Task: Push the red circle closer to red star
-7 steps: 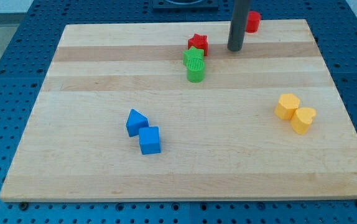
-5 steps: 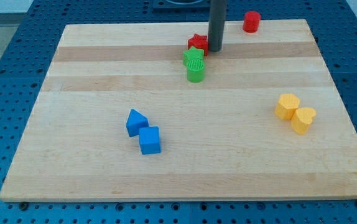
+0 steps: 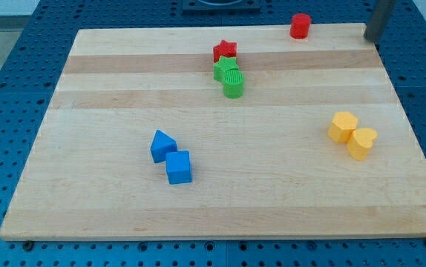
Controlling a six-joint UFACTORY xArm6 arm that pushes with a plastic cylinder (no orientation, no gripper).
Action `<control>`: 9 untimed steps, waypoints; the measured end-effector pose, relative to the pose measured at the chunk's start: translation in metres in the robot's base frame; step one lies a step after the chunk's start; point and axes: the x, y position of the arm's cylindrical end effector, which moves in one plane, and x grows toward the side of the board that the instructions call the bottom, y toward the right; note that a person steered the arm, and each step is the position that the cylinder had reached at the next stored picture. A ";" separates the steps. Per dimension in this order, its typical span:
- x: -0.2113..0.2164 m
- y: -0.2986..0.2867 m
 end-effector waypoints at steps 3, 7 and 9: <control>-0.016 -0.166; 0.020 -0.204; 0.026 -0.279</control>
